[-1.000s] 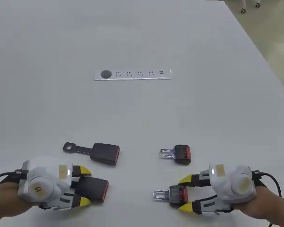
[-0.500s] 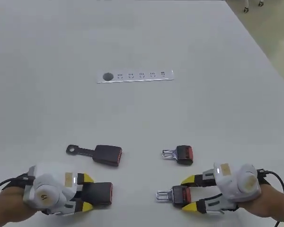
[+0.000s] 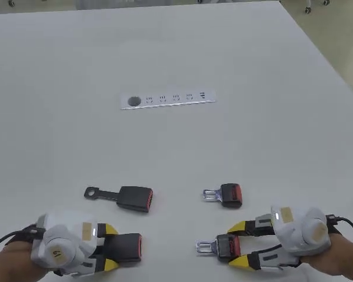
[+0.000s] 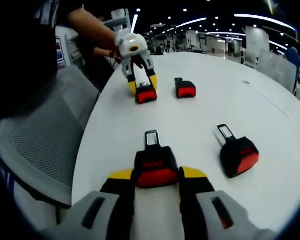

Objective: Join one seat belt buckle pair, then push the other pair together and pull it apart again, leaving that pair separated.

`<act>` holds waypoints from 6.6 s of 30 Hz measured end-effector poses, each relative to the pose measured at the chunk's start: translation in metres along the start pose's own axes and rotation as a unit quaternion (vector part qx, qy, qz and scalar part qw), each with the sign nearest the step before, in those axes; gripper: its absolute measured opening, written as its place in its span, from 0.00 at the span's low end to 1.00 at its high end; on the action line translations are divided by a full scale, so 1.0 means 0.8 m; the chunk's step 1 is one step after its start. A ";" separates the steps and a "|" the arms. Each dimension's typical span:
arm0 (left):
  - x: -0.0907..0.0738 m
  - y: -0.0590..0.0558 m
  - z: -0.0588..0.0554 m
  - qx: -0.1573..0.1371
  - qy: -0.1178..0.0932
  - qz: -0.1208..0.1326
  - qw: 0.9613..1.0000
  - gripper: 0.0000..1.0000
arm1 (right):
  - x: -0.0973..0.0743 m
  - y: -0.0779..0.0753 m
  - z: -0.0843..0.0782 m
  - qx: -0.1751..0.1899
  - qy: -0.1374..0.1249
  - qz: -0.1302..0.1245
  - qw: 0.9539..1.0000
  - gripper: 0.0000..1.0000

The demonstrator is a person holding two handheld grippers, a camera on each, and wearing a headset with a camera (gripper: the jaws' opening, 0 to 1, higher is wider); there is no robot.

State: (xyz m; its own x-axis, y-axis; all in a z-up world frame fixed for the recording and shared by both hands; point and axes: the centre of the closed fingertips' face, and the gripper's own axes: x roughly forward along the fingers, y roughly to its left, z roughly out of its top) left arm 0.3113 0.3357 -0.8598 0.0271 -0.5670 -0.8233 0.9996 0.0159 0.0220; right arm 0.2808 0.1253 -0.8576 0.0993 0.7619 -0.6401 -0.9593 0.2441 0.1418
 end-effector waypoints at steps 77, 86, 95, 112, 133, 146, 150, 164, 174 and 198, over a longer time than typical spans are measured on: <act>0.000 -0.002 0.001 0.003 0.029 -0.018 0.999 0.33 | 0.143 0.019 0.122 0.000 -0.035 0.013 0.999 0.35; 0.001 -0.002 0.000 0.004 0.030 -0.019 0.999 0.33 | 0.141 0.020 0.128 -0.004 -0.029 0.011 1.000 0.35; 0.000 -0.003 0.000 0.004 0.028 -0.019 0.999 0.33 | 0.142 0.020 0.125 -0.006 -0.025 0.009 1.000 0.35; -0.002 -0.003 0.000 0.011 -0.011 -0.023 1.000 0.33 | 0.141 0.019 0.120 -0.028 -0.026 0.010 0.999 0.34; -0.004 -0.004 -0.001 0.015 -0.028 -0.030 0.999 0.32 | 0.141 0.019 0.120 -0.044 -0.035 0.004 0.998 0.33; -0.003 -0.003 0.000 0.015 -0.031 -0.030 0.999 0.32 | 0.139 0.018 0.118 -0.052 -0.035 -0.004 0.998 0.33; -0.003 -0.003 0.002 0.018 -0.031 -0.031 0.999 0.32 | 0.137 0.018 0.117 -0.050 -0.037 -0.006 0.998 0.33; -0.002 -0.003 0.002 0.021 -0.033 -0.034 0.999 0.32 | 0.137 0.019 0.117 -0.046 -0.043 -0.005 0.998 0.33; -0.003 -0.003 0.002 0.020 -0.032 -0.034 0.999 0.33 | 0.137 0.018 0.118 -0.046 -0.044 -0.007 0.998 0.33; -0.053 0.041 0.027 -0.059 -0.040 0.071 0.995 0.79 | 0.031 -0.044 0.126 0.022 -0.086 -0.132 0.987 0.71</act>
State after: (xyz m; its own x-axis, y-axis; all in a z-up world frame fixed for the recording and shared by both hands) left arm 0.3430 0.3427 -0.8119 0.1737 -0.6162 -0.7682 0.9787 0.1950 0.0649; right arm 0.3439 0.1958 -0.8027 0.3914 0.7577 -0.5222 -0.8819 0.4709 0.0222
